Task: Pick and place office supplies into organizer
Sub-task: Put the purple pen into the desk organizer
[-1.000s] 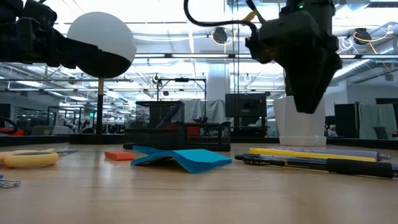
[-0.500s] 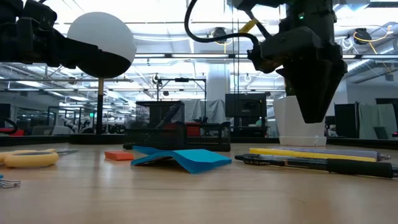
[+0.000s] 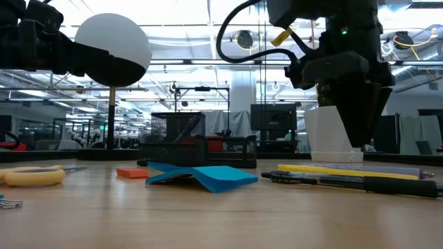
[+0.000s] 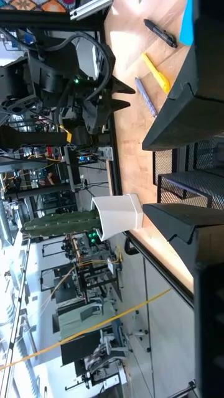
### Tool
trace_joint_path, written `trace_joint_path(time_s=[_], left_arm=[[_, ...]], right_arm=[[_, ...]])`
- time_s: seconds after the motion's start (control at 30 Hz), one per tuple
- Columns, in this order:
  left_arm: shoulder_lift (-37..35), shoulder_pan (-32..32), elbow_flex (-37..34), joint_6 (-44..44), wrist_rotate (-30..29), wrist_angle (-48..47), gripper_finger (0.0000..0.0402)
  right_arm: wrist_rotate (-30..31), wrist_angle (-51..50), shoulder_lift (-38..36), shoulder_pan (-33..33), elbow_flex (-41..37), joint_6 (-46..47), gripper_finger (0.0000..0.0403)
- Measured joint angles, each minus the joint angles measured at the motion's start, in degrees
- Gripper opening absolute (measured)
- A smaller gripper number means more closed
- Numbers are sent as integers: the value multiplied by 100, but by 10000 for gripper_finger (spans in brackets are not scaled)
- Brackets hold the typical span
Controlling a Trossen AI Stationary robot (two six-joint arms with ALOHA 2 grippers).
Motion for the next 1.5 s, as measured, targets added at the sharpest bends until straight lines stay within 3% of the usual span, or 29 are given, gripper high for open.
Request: trace_joint_path(time_s=[0.3, 0.93, 1.5], left_arm=[[2, 1, 0, -5, 0, -1, 154], [0, 0, 0, 3, 0, 0, 154], [2, 2, 0, -3, 0, -2, 154]], right_arm=[[78, 70, 0, 96, -4, 18, 141], [176, 783, 169, -650, -6, -861, 141], [-12, 1225, 457, -796, -227, -1201, 141]])
